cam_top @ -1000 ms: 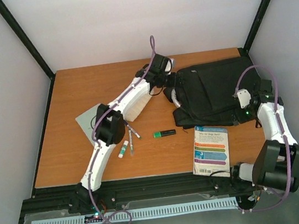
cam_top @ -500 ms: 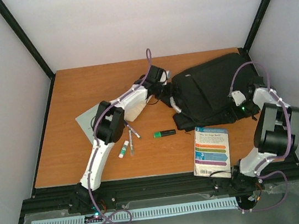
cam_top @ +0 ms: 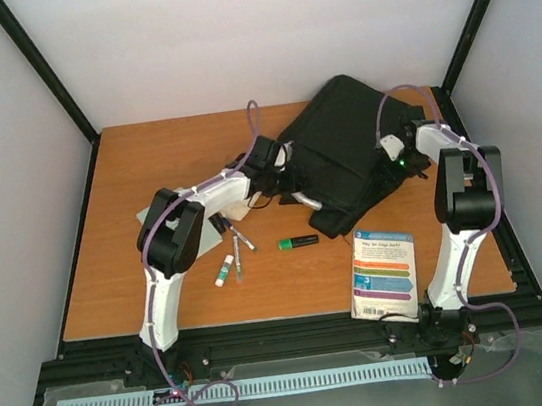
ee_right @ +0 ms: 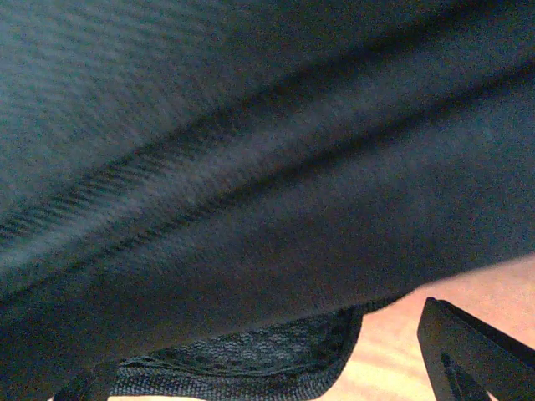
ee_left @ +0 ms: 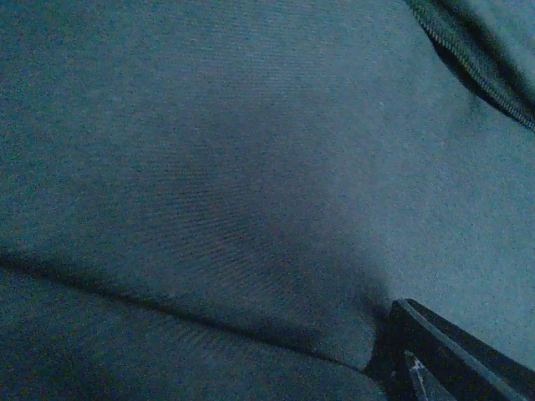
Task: Pack the student bag
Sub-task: Adjust the student bag at the center of the board.
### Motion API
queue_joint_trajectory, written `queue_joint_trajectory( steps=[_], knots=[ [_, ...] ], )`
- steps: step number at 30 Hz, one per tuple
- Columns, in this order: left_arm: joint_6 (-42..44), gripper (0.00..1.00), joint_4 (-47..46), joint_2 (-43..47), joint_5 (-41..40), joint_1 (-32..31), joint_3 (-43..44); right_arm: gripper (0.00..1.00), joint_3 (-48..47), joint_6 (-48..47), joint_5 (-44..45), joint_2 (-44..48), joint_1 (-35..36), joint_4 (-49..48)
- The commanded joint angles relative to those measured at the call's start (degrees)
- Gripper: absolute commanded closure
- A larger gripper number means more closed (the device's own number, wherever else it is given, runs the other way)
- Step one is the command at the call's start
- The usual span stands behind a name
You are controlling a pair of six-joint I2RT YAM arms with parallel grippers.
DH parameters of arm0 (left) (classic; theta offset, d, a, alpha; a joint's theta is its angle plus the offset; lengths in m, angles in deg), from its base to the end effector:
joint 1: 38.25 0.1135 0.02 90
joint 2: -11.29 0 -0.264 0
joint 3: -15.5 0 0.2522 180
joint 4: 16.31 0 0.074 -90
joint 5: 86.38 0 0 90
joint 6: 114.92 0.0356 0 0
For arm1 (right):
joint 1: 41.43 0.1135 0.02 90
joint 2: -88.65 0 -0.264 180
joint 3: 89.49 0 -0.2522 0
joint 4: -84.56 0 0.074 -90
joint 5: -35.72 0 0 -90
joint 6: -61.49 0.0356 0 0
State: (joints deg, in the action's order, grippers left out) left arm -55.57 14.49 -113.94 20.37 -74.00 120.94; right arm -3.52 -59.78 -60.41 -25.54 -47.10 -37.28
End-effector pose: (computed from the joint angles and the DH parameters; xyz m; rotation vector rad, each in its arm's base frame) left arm 0.3821 -0.2877 0.1602 0.2524 2.5893 -0.8295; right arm 0.3856 -0.0345 0.1603 -0.6612 2.8382 0.0536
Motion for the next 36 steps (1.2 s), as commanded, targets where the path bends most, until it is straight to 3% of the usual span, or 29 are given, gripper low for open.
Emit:
queue_joint_trajectory(
  steps=[1, 12, 22, 29, 36],
  knots=[
    [0.50, 0.18, -2.04, 3.66, 2.60, -4.59, -3.00, 0.02, -6.51, 4.69, -5.30, -4.59, 2.75, -0.60],
    [0.67, 0.17, -1.84, 6.01, 1.01, -10.07, -5.40, 0.02, -18.82, 11.01, -5.05, -11.80, 3.56, 1.11],
    [0.62, 0.16, 1.35, 5.13, -1.53, -12.94, -3.28, 0.01, -20.15, 13.80, -6.78, -11.13, 3.63, 2.50],
    [1.70, 0.09, 5.41, 10.72, -4.53, -12.94, -6.54, 0.00, -13.83, 15.17, -8.40, -0.69, -0.26, 4.36],
    [1.21, 0.01, 8.65, 18.01, -9.86, -12.94, -12.29, 0.00, 2.90, 10.05, -7.67, 14.05, -1.30, 3.15]
  ],
)
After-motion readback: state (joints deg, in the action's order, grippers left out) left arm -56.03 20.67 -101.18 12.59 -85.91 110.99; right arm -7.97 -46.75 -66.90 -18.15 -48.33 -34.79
